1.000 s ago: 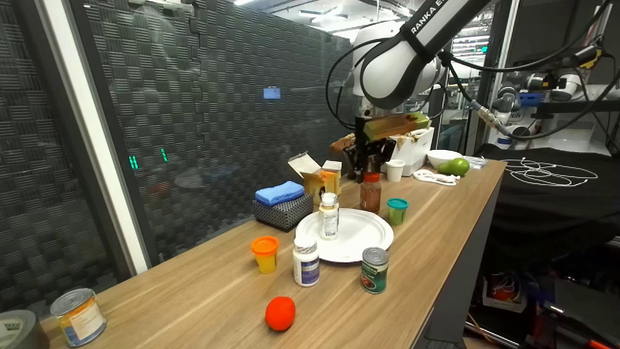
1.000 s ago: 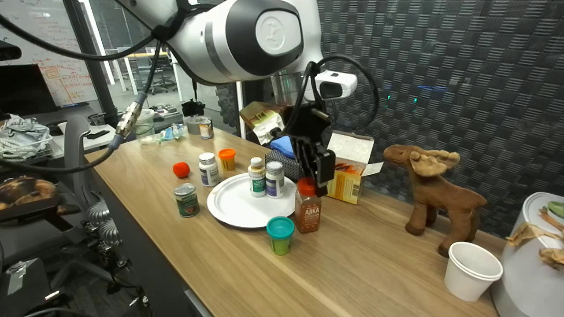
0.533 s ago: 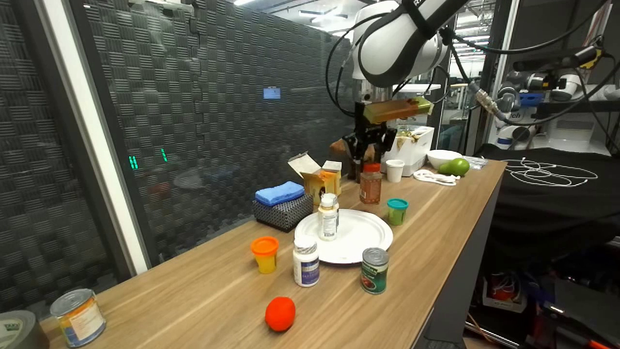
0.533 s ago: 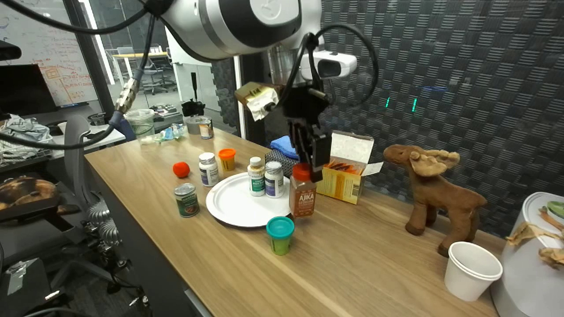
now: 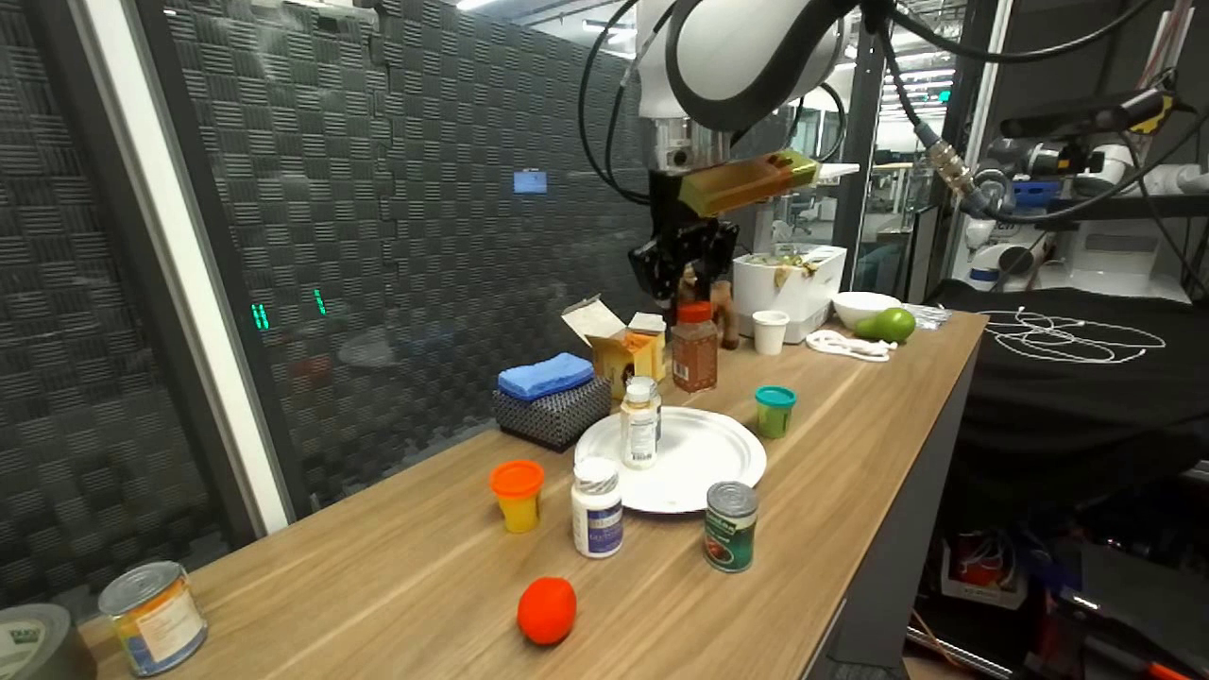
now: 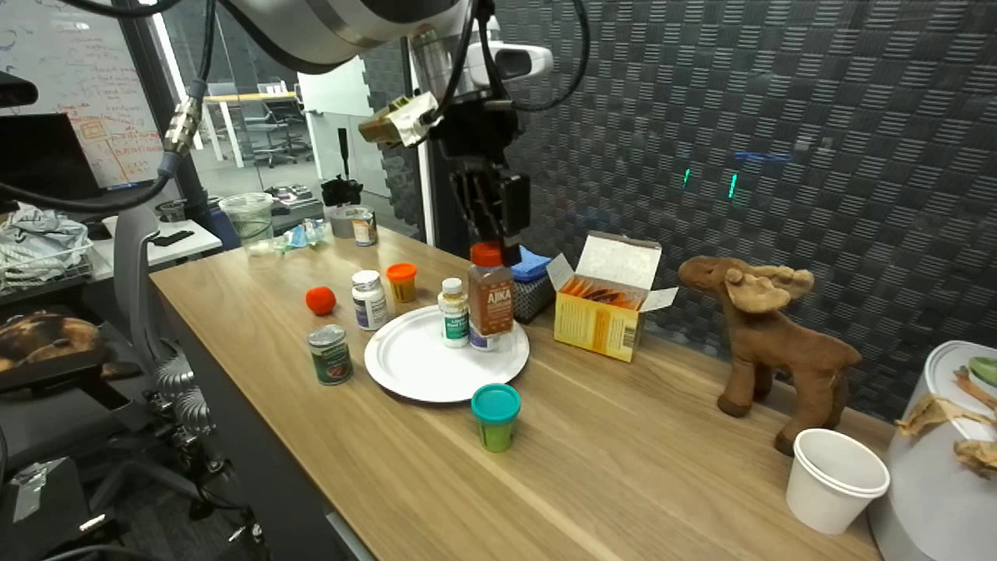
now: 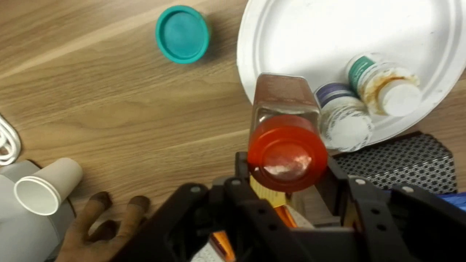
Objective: Pick up all the objects surrounding the white plate and arrange them on the plate
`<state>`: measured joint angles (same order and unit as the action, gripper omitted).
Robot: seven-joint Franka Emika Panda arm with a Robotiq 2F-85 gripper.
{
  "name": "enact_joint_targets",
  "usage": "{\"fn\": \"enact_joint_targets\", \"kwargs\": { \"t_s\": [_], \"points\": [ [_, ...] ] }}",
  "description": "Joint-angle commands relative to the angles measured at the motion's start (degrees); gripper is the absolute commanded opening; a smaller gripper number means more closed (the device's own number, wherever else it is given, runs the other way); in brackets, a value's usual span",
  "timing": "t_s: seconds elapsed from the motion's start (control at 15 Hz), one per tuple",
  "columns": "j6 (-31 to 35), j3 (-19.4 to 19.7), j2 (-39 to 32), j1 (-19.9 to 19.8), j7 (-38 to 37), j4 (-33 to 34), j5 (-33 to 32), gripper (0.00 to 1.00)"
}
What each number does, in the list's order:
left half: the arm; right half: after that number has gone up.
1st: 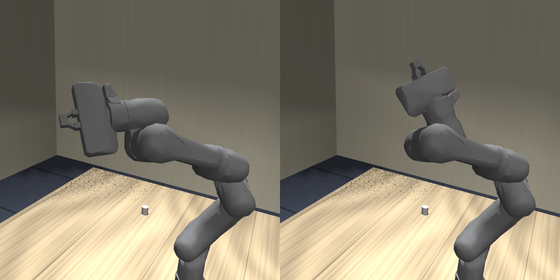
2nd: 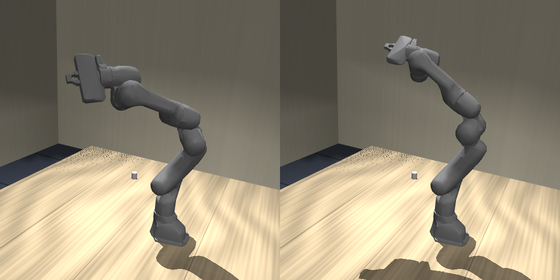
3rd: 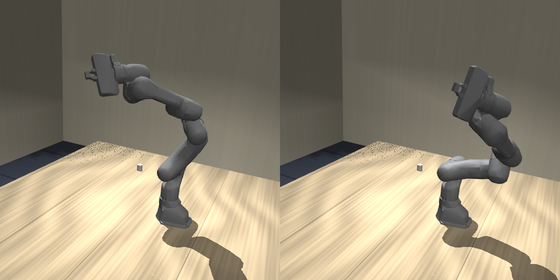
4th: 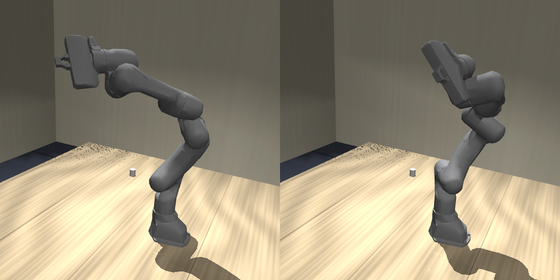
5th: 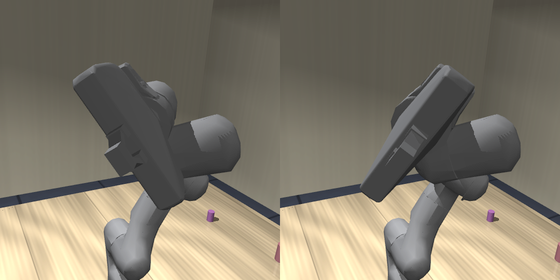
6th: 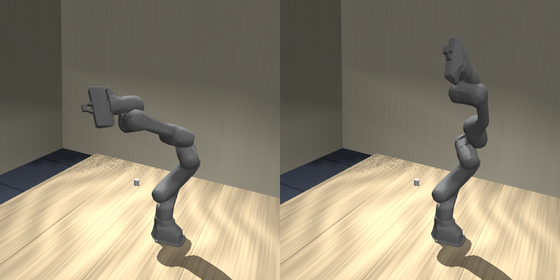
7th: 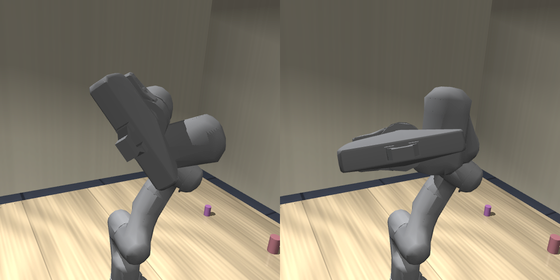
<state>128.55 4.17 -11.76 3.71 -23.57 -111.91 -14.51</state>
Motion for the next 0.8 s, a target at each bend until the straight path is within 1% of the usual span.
{"fn": "enact_joint_targets", "kwargs": {
  "t_s": [0.0,0.2,0.47,0.73],
  "points": [
    [-2.2,-2.2,-0.3,1.4,1.2,0.4,-0.4,0.23],
    [-2.5,-3.2,-0.6,1.8,1.4,-0.4,0.6,0.23],
    [-1.9,-3.2,-1.0,1.8,0.5,-1.4,0.5,0.23],
    [-1.0,-2.7,-4.1,2.9,-4.3,-0.3,-1.3,0.23]
  ]
}}
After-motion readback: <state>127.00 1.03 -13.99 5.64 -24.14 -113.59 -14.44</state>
